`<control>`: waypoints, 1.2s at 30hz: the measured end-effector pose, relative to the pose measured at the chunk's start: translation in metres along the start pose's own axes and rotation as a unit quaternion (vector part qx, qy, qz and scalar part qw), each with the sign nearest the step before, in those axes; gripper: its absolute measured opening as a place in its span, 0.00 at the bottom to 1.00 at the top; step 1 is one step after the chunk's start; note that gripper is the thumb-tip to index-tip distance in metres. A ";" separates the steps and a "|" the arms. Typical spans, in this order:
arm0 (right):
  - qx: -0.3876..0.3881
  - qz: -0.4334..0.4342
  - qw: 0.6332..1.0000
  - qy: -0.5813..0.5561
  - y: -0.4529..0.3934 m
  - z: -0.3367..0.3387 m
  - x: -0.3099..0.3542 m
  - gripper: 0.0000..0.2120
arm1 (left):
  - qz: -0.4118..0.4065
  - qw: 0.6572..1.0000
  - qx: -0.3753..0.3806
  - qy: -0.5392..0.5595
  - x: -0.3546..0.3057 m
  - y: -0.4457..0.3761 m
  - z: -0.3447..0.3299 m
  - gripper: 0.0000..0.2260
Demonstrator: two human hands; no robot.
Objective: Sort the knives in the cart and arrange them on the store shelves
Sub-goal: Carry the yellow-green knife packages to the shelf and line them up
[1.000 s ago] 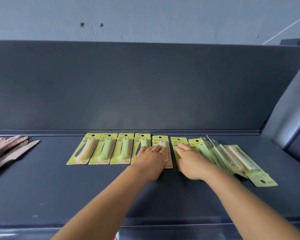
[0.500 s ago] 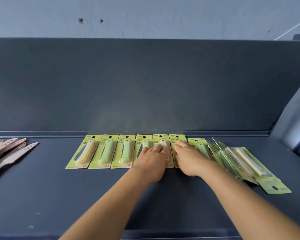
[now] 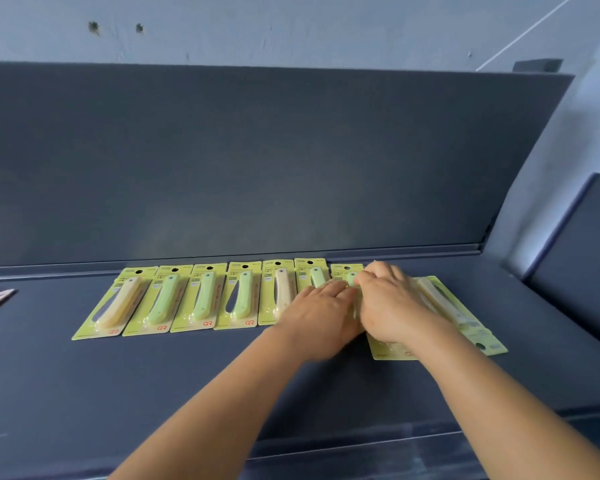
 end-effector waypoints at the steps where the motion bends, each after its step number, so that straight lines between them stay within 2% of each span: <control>1: 0.006 0.001 1.000 0.003 0.002 0.000 -0.005 0.22 | 0.001 1.000 0.010 -0.007 -0.003 -0.002 -0.002 0.27; 11: 0.068 0.014 0.997 0.025 0.008 0.003 -0.050 0.22 | 0.050 0.994 0.071 -0.065 -0.013 -0.022 -0.005 0.24; 21: 0.066 0.009 0.997 0.031 -0.006 0.004 -0.064 0.21 | 0.078 0.991 0.098 -0.048 -0.015 -0.028 -0.011 0.25; 25: 0.057 -0.008 0.997 0.043 -0.009 0.004 -0.068 0.20 | 0.067 0.992 0.092 -0.051 -0.013 -0.031 -0.012 0.25; 30: 0.030 -0.050 0.996 0.061 -0.025 0.000 -0.072 0.24 | 0.058 0.994 0.081 -0.051 -0.011 -0.032 -0.013 0.24; 33: 0.007 -0.062 0.998 0.028 -0.031 0.003 -0.067 0.24 | 0.052 0.995 0.055 -0.061 -0.011 -0.032 -0.011 0.24; 36: -0.045 -0.072 0.996 -0.026 -0.025 0.009 -0.071 0.24 | 0.018 1.000 0.007 -0.024 -0.020 -0.030 -0.006 0.25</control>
Point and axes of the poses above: each hand's wrist, its own y-axis away from the middle knuckle, its own z-axis out of the back of the hand, x = y × z, the point moved 3 cm from there along -y, towards the middle knuckle, and after that the axes turned 13 degrees about -y, right-handed, at the moved point
